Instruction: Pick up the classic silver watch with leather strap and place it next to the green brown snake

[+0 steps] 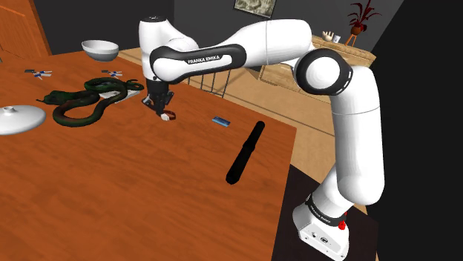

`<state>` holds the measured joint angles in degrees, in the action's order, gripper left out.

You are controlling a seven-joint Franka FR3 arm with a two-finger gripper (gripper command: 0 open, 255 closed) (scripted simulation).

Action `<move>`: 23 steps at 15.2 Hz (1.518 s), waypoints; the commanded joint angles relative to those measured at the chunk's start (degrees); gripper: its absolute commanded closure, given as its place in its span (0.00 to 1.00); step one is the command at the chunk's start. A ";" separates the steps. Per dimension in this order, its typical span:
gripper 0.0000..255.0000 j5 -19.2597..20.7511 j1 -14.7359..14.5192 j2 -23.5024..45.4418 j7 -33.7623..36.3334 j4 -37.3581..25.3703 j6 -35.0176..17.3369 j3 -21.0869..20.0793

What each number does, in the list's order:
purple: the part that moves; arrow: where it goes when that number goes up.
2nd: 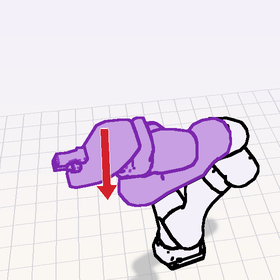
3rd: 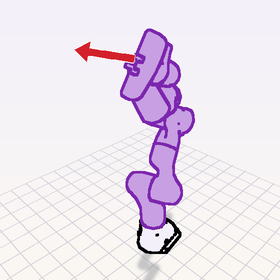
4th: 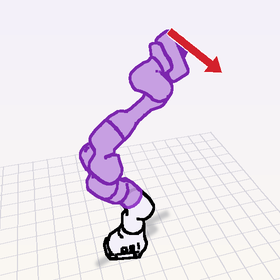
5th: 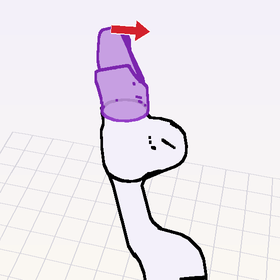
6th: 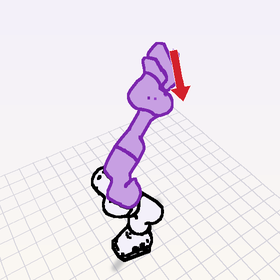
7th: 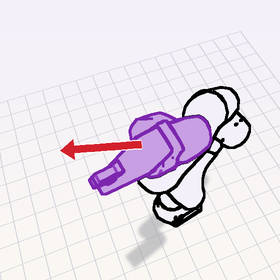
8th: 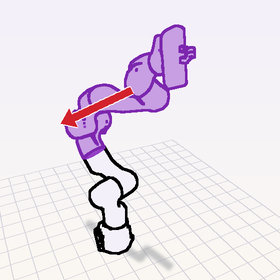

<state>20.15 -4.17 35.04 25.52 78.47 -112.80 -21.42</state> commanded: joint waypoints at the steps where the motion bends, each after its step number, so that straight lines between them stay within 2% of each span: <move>1: 1.00 0.30 -0.03 0.64 0.29 0.64 -1.26 0.17; 4: 1.00 0.66 -0.03 1.30 0.67 1.69 -2.91 0.38; 12: 1.00 0.66 -0.03 1.31 0.67 1.66 -2.89 0.38; 13: 0.00 0.66 -0.03 1.31 0.67 1.66 -2.89 0.38; 18: 0.00 0.66 -0.03 1.31 0.67 1.66 -2.89 0.38; 22: 0.00 -0.51 -0.37 -1.17 -0.14 -1.65 2.74 -0.40; 23: 0.00 -0.51 -0.37 -1.17 -0.14 -1.65 2.74 -0.40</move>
<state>19.81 -4.56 34.23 25.53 77.12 -110.76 -21.72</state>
